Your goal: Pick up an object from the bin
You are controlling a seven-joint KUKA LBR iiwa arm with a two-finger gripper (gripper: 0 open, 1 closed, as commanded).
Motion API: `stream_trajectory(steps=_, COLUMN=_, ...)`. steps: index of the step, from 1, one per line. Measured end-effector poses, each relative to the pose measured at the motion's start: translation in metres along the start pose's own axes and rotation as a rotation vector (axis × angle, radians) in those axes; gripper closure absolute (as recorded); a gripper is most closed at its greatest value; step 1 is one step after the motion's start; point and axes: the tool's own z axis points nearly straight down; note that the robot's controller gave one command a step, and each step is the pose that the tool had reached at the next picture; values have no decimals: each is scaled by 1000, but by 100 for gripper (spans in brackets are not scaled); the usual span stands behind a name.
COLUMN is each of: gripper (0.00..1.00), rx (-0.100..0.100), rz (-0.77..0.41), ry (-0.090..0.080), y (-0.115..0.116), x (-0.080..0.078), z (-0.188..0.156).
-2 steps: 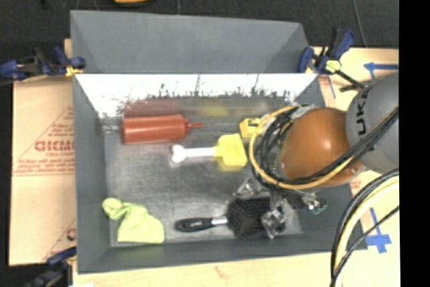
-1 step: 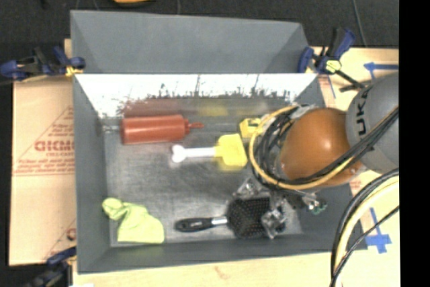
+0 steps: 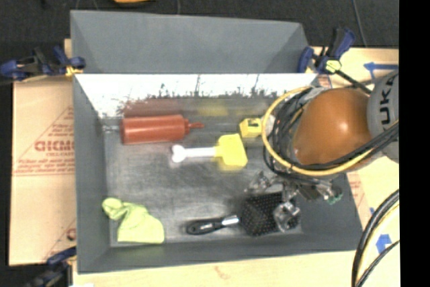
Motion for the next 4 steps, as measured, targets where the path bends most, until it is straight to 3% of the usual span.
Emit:
stream_trajectory(steps=1, gripper=0, rx=-2, rz=-1, ry=3, y=9, x=1, z=-60)
stream_trajectory(steps=2, gripper=0, rx=5, rz=-3, ry=-5, y=13, x=0, z=-93)
stream_trajectory(steps=3, gripper=0, rx=5, rz=-90, ry=-7, y=7, x=-2, z=-47)
stream_trajectory(steps=4, gripper=0, rx=5, rz=-29, ry=-6, y=-2, x=-4, z=6)
